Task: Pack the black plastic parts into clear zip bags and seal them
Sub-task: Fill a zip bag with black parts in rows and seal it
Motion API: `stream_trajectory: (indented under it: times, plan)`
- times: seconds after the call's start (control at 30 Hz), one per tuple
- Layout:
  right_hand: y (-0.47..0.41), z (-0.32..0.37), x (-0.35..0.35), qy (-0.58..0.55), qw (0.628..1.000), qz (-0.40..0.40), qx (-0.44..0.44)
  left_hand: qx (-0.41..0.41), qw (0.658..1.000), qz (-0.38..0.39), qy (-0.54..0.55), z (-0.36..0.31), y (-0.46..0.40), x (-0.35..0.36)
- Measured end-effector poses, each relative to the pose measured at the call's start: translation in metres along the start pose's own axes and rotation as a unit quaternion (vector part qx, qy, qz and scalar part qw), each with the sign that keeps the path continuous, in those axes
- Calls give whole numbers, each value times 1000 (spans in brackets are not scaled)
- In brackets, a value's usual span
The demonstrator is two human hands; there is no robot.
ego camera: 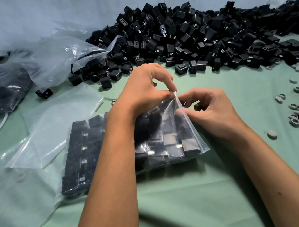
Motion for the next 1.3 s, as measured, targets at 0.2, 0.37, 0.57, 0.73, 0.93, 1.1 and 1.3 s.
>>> stream_trajectory:
  times: [0.2, 0.37, 0.57, 0.73, 0.93, 1.1, 1.3]
  plan:
    - [2, 10, 12, -4, 999, 24, -25, 0, 1000, 1, 4, 2, 0, 0]
    - [1, 2, 2, 46, 998, -39, -20, -3, 1000, 2, 7, 1, 0, 2]
    - [1, 7, 10, 50, 998, -18, -40, -3, 1000, 4, 8, 2, 0, 1]
    - [2, 12, 16, 69, 996, 10, -56, 1, 1000, 1, 7, 2, 0, 2]
    - [2, 12, 12, 78, 996, -8, -52, 2, 1000, -4, 5, 3, -1, 2]
    - [5, 18, 25, 75, 994, 25, -75, 8, 1000, 2, 0, 0, -2, 4]
    - [1, 9, 13, 54, 997, -30, -37, 3, 1000, -4, 5, 4, -2, 3]
Point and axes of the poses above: each hand's wrist, its own y-axis away from the middle knuckle, its own x-axis out of the palm, z = x × y, the point moved 8 cm from there along -y, towards the middle knuckle
